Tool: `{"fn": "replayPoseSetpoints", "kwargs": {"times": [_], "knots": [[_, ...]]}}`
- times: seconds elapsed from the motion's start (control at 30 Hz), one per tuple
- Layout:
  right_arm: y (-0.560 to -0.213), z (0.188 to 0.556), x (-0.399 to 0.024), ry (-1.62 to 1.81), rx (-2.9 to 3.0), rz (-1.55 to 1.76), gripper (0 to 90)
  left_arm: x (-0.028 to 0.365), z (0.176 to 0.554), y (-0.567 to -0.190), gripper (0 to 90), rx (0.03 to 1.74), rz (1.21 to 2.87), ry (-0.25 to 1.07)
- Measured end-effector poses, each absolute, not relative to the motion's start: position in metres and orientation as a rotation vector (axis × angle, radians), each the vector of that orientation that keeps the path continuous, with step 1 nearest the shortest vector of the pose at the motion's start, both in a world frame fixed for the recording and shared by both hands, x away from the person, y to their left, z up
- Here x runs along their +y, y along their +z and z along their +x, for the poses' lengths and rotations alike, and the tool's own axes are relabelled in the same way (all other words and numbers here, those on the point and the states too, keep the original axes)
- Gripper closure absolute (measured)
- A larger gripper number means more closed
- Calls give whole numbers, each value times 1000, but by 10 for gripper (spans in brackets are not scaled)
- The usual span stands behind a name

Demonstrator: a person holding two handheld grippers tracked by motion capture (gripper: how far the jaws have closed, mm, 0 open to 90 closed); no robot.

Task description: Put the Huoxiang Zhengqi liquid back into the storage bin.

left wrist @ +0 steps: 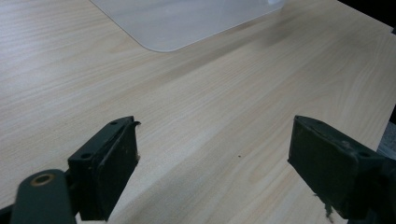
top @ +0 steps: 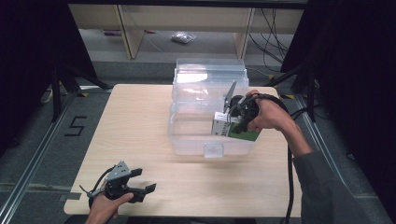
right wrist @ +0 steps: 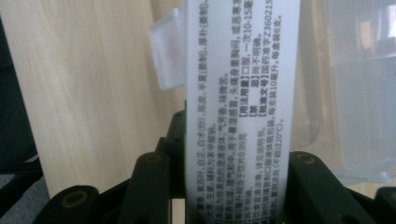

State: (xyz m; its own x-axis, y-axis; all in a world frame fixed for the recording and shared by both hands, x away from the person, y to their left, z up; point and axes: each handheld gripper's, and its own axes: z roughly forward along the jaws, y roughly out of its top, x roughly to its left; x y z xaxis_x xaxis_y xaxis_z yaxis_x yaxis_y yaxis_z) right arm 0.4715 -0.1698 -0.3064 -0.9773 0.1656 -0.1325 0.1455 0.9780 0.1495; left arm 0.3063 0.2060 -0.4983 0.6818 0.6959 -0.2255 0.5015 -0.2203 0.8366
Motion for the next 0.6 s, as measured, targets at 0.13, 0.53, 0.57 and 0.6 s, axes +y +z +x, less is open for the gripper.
{"fn": "replayPoseSetpoints", "kwargs": {"times": [0.13,0.53,0.57,0.6], "knots": [[-311,483,-168,189,2988,295,654,206,306,-498,150,940,1882,240],[-337,516,-171,177,3009,273,654,206,306,-499,150,937,1886,231],[-339,516,-172,169,3010,310,654,206,306,-499,150,937,1886,231],[-342,516,-173,169,3013,322,653,207,306,-498,150,935,1886,233]]}}
